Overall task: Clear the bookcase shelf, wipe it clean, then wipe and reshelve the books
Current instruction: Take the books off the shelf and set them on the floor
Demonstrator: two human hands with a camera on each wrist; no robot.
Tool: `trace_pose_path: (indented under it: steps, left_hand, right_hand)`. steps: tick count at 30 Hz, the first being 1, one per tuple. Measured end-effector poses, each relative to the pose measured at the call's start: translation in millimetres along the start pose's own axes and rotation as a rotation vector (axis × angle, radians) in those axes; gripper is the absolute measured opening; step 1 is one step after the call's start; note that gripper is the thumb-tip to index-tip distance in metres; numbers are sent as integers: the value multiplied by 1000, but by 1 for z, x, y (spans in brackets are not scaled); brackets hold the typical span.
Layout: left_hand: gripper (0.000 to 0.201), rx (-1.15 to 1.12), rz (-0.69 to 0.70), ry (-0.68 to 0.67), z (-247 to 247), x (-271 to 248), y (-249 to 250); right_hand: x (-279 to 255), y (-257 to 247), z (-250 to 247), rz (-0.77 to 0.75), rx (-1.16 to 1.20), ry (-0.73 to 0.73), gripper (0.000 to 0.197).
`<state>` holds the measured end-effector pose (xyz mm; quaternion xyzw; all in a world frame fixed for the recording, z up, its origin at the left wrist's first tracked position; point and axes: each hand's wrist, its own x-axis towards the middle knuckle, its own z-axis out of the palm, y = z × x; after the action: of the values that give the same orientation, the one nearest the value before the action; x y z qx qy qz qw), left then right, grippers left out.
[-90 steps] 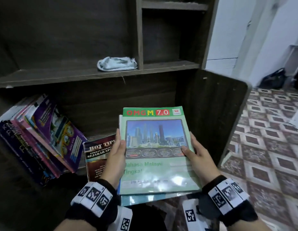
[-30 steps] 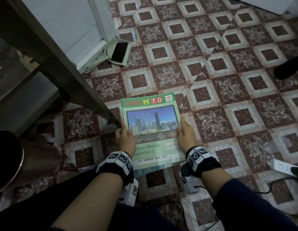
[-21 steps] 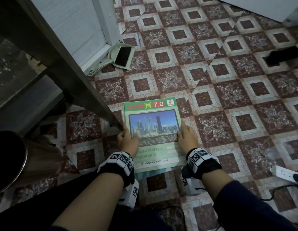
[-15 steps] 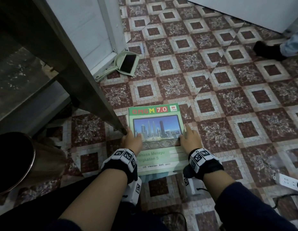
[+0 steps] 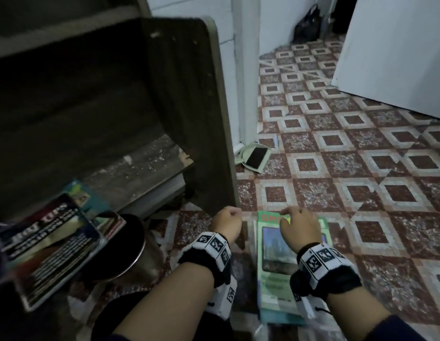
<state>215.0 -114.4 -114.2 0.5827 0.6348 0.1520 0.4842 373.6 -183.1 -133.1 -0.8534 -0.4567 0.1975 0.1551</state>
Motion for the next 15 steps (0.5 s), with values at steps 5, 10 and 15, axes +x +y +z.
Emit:
trace_pose_path:
  steps: [5, 10, 15]
  left_hand:
    - [23, -138, 22, 110, -85, -15, -4]
    - [30, -313, 27, 331, -197, -44, -38]
    - [28, -347, -31, 603, -299, -83, -104]
  right_hand:
    - [-16, -89, 7, -346, 114, -79, 18]
    - [-37, -179, 24, -639, 129, -277, 19]
    - [-54, -267, 49, -793, 77, -426, 23]
